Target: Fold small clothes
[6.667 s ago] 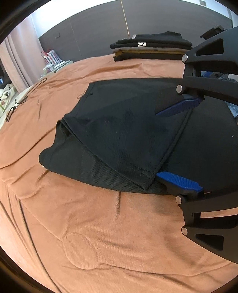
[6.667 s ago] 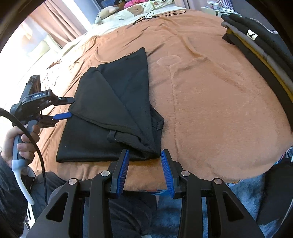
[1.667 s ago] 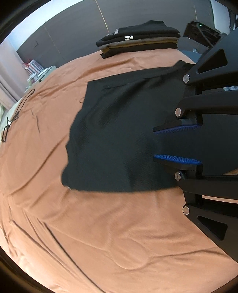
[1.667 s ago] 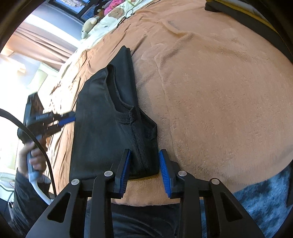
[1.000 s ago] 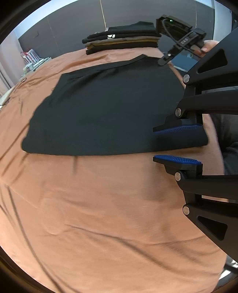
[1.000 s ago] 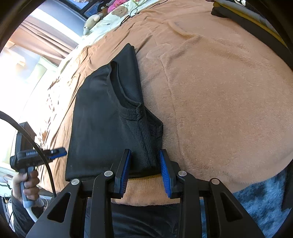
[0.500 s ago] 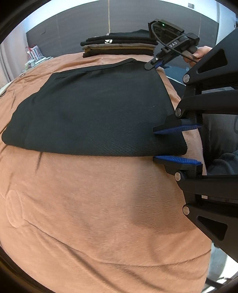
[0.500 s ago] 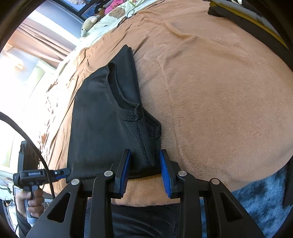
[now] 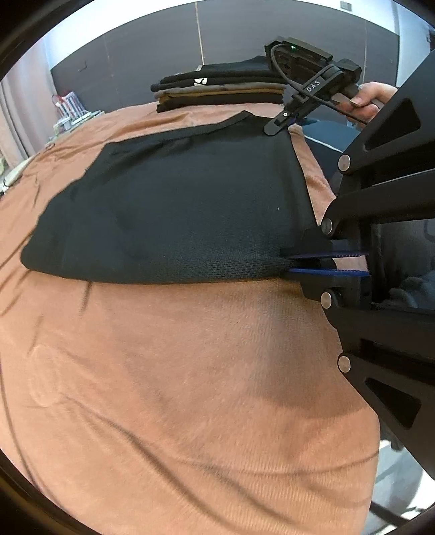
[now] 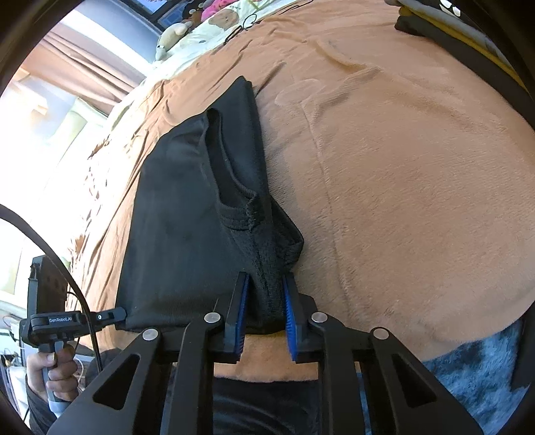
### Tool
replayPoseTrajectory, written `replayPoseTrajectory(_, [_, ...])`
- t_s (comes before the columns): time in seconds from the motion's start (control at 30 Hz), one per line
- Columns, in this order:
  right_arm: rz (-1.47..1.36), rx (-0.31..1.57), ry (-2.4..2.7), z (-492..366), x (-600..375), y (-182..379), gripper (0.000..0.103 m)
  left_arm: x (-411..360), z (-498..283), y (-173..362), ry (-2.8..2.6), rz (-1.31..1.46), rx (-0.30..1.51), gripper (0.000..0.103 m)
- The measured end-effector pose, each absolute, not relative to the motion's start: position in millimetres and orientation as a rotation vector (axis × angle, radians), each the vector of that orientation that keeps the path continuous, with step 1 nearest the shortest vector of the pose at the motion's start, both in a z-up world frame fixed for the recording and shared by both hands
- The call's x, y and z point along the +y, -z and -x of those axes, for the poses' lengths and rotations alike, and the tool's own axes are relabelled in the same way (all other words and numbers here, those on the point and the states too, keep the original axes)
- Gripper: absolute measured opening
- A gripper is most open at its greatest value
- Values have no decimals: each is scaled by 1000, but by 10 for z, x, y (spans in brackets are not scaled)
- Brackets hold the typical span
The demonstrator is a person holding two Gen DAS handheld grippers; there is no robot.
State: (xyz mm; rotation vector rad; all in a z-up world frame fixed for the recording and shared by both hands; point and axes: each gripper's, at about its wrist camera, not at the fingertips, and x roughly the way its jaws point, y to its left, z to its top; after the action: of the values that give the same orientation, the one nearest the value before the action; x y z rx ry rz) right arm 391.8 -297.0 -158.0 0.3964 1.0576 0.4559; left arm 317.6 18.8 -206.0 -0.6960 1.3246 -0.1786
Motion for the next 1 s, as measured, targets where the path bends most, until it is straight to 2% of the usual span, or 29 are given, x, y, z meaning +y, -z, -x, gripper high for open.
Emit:
replayPoseTrajectory(0.27, [-400,1097,-530,-3780,-2779,1606,16,547,-3030,1919,160,657,1303,4])
replayPoseTrajectory(0.67, [-411,1131,-564,-3776,-2832,1613,17,674,-2850,1988,149,644,1336,6])
replayPoseTrajectory(0.7, [-413,1123,-561,-3780,-2863,1602,19,688,-2866,1988,144,644,1337,8])
replayPoseTrajectory(0.73, [-424,1107,-558,-3821,-2923,1575,27,707,-2890,1984,137,646,1330,12])
replayPoseTrajectory(0.77, [-431,1100,-557,-3802,-2944,1570,40,732,-2901,1981,134,654,1317,23])
replayPoseTrajectory(0.8, [-442,1091,-555,-3835,-2984,1561,45,766,-2923,1978,130,668,1300,33])
replayPoseTrajectory(0.83, [-459,1081,-555,-3879,-3022,1557,50,775,-2934,1976,128,675,1290,36])
replayPoseTrajectory(1.0, [-483,1062,-576,-4108,-3081,1541,50,847,-3064,2013,120,694,1267,38])
